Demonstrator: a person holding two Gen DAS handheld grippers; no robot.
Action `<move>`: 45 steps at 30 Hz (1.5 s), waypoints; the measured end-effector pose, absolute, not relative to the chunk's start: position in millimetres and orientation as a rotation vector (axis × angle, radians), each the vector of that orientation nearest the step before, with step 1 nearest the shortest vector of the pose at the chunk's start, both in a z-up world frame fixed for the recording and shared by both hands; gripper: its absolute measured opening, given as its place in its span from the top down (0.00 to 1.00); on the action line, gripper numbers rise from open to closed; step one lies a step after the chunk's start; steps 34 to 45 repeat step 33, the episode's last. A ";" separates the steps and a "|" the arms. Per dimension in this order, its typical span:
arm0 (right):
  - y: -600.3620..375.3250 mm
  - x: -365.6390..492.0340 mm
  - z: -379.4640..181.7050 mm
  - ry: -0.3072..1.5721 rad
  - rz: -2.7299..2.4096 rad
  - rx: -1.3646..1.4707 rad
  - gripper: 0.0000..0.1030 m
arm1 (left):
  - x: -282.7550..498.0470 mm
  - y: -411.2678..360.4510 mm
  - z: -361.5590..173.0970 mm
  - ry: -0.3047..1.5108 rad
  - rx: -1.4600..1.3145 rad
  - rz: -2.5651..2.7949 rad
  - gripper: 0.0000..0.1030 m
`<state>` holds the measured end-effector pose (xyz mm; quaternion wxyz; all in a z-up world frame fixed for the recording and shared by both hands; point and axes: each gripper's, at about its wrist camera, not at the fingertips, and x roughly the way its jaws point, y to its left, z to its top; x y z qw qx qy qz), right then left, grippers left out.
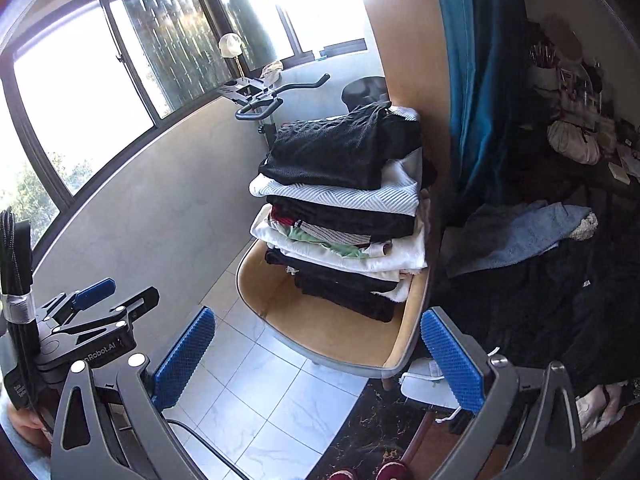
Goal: Fold clothes
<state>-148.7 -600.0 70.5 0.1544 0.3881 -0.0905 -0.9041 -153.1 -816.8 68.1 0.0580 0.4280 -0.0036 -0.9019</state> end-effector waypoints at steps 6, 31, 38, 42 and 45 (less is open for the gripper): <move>-631.6 -141.5 69.1 -0.185 -2.661 1.143 0.00 | -157.5 -845.4 64.7 0.028 1.350 -2.812 0.24; -758.9 -118.0 50.5 -0.260 -2.762 1.299 0.00 | -174.1 -925.6 34.8 -0.130 1.712 -2.884 0.24; -762.2 -120.8 51.4 -0.260 -2.765 1.300 0.00 | -176.0 -930.4 37.2 -0.123 1.699 -2.898 0.24; -762.2 -120.8 51.4 -0.260 -2.765 1.300 0.00 | -176.0 -930.4 37.2 -0.123 1.699 -2.898 0.24; -762.2 -120.8 51.4 -0.260 -2.765 1.300 0.00 | -176.0 -930.4 37.2 -0.123 1.699 -2.898 0.24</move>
